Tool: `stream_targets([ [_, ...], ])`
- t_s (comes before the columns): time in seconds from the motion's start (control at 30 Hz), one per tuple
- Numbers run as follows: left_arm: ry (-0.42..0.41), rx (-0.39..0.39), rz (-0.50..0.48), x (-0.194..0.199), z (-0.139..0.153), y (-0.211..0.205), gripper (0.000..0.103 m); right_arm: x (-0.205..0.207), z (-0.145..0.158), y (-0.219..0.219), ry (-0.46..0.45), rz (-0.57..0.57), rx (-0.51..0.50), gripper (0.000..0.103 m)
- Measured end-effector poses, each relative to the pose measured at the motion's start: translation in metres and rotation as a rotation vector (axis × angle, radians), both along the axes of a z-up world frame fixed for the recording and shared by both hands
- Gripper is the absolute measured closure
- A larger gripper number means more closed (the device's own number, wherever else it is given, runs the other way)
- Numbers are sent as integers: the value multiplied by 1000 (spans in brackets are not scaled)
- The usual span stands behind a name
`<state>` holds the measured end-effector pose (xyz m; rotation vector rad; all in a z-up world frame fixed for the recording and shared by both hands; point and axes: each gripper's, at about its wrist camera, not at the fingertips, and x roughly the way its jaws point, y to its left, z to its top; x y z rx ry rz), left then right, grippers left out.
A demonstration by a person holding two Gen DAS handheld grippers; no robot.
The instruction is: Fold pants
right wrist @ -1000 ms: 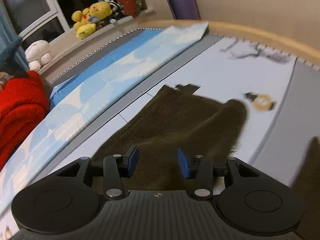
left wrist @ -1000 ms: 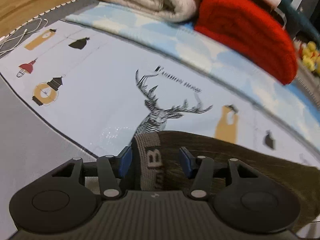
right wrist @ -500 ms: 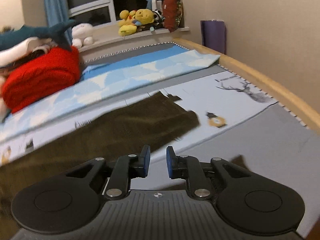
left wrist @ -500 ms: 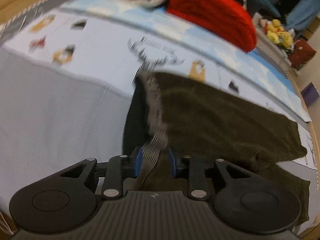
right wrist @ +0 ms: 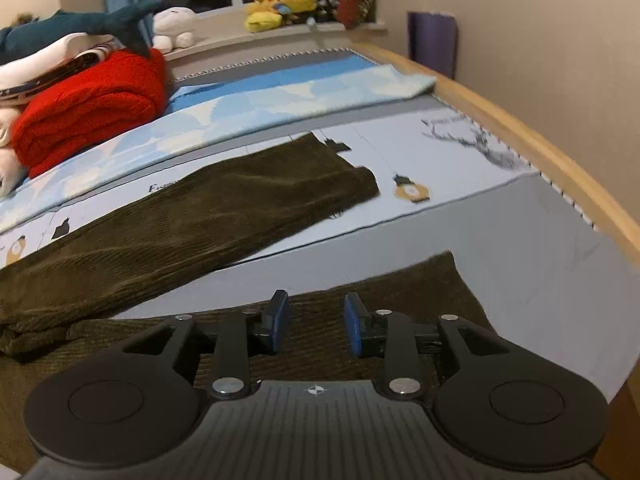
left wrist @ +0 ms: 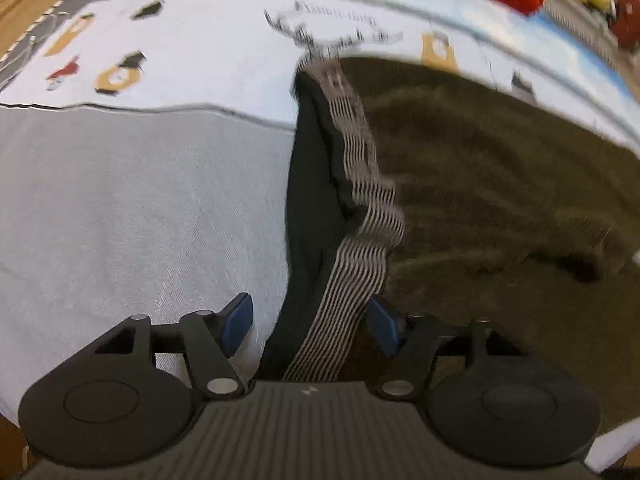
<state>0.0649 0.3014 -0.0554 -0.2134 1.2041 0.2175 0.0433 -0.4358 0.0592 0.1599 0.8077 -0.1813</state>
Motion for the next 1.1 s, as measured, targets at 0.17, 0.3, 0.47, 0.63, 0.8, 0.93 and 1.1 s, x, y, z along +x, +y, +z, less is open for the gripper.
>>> stream_targets([
  [0.17,61,-20,-63,-3,-19,-3,48,-1,4,17,2,42,-31,67],
  [0.3,44,2,-106,-14,-12,-3,73,5,4,22,7,37,-35,66],
  [0.47,61,17,-100,-32,-6,4,78,17,3,34,8,42,-30,66],
  [0.63,16,106,-121,-41,12,-2,75,29,0,57,27,102,-55,66],
  [0.8,-116,21,-173,-46,32,-13,71,34,0,74,42,144,-78,66],
  [0.93,75,68,-300,-33,-6,-38,70,36,0,79,40,146,-78,66],
  [1.1,24,60,-272,-25,7,-41,69,36,1,83,40,151,-73,66],
])
